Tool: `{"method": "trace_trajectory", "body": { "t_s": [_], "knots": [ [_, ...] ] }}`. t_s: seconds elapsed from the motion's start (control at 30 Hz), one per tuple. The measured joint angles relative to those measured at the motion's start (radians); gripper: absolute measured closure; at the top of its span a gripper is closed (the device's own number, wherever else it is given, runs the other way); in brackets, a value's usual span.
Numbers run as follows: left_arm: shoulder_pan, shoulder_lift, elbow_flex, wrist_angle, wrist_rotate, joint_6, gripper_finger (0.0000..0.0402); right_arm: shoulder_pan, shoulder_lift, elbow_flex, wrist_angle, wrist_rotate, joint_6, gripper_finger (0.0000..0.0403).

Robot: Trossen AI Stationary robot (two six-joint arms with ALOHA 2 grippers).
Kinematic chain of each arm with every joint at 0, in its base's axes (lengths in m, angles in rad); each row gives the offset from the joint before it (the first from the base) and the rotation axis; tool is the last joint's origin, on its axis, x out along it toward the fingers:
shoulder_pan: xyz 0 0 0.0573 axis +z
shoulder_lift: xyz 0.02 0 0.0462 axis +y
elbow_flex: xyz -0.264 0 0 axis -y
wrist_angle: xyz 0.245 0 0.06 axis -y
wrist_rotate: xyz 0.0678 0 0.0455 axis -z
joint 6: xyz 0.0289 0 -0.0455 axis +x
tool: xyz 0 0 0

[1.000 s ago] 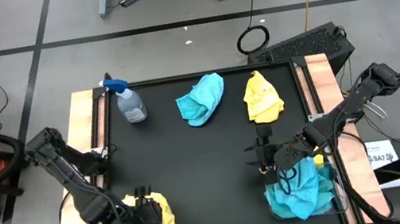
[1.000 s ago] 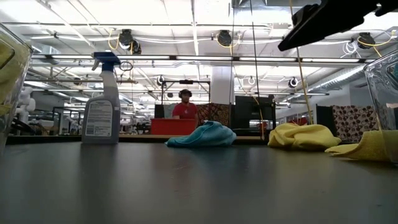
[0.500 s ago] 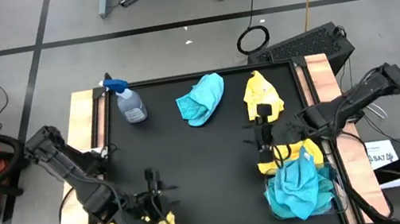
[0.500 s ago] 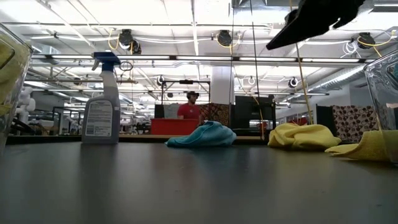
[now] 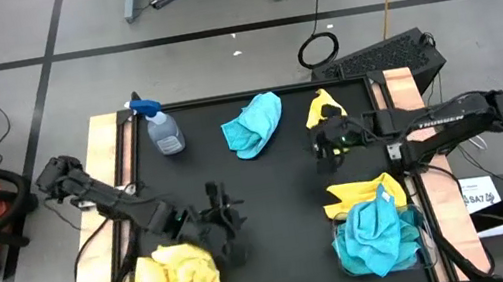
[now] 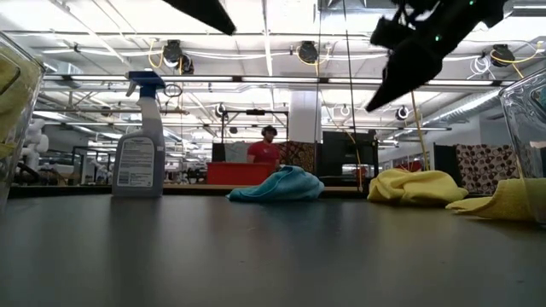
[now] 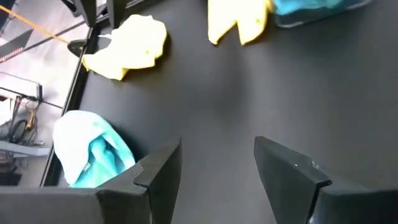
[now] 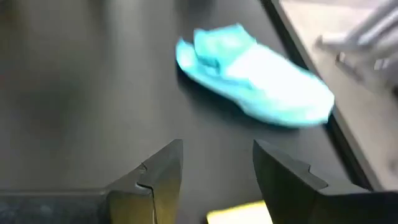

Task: Sort microfiber towel by color & place in baskets
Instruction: Put the yellow towel into the left transparent bin

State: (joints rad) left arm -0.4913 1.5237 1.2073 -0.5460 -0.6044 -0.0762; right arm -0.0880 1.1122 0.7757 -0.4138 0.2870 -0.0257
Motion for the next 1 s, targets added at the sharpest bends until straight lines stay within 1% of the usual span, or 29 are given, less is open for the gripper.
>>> {"method": "trace_trajectory", "body": {
  "t_s": [0.1, 0.17, 0.33, 0.47, 0.6, 0.7, 0.93, 1.0],
  "knots": [
    [0.063, 0.000, -0.024, 0.108, 0.040, 0.048, 0.0194, -0.074, 0.000, 0.000, -0.063, -0.005, 0.022, 0.0216],
    [0.098, 0.000, -0.040, 0.199, 0.084, 0.099, 0.0194, -0.120, 0.000, 0.000, -0.103, -0.006, 0.036, 0.0216],
    [0.166, 0.007, -0.052, 0.358, 0.246, 0.215, 0.0194, -0.221, 0.002, 0.000, -0.173, -0.006, 0.047, 0.0216],
    [0.206, 0.019, -0.053, 0.390, 0.341, 0.251, 0.0194, -0.305, 0.030, 0.000, -0.228, -0.023, 0.044, 0.0215],
    [0.232, 0.033, -0.054, 0.389, 0.403, 0.258, 0.0194, -0.373, 0.075, 0.000, -0.235, -0.113, 0.003, 0.0208],
    [0.241, 0.053, -0.053, 0.404, 0.425, 0.258, 0.0194, -0.402, 0.123, 0.000, -0.232, -0.137, -0.028, 0.0183],
    [0.241, 0.103, -0.053, 0.409, 0.445, 0.266, 0.0194, -0.481, 0.263, 0.000, -0.233, -0.139, -0.035, 0.0103],
    [0.241, 0.113, -0.053, 0.411, 0.445, 0.266, 0.0194, -0.500, 0.306, 0.000, -0.234, -0.175, -0.038, 0.0091]
  ]
}}
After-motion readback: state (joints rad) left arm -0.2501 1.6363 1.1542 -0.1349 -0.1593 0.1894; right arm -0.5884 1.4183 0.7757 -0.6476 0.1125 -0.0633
